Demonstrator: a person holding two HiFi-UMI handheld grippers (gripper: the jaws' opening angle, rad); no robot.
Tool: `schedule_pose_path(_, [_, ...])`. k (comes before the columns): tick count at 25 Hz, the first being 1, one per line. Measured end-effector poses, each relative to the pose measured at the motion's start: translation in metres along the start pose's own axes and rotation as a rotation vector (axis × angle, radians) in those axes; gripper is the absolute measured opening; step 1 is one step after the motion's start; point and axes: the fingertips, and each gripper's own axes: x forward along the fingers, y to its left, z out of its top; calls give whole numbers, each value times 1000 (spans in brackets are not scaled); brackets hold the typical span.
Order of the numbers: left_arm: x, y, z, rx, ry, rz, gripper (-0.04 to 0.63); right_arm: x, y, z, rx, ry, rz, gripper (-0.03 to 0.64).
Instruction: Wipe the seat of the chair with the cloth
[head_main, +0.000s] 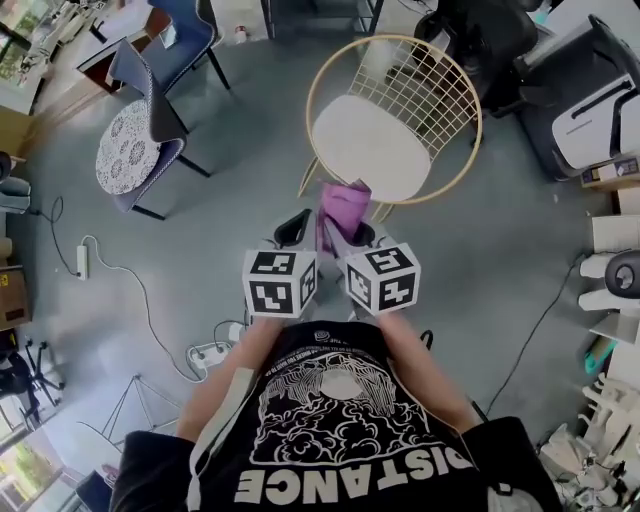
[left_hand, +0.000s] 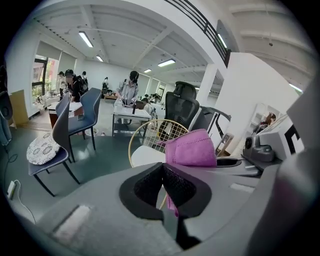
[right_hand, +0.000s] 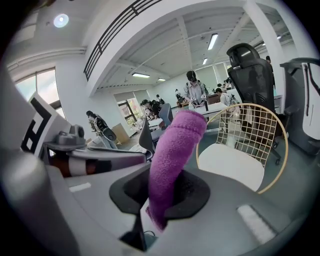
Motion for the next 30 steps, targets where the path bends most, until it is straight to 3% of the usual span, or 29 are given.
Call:
schedule_pose_path(5, [7, 41, 23, 20, 10, -39, -5, 39, 10, 25, 23, -13, -36, 61])
schedule_pose_path(14, [29, 63, 36, 20, 29, -89, -5, 62, 5, 39, 40, -20, -81, 61])
schedule_pose_path(22, [69, 66, 49, 41, 69, -90, -5, 80, -33, 48, 105, -26, -91, 61])
schedule_pose_path(30, [148, 70, 80, 60, 132, -40, -5, 121, -111, 83, 170, -10, -44, 61])
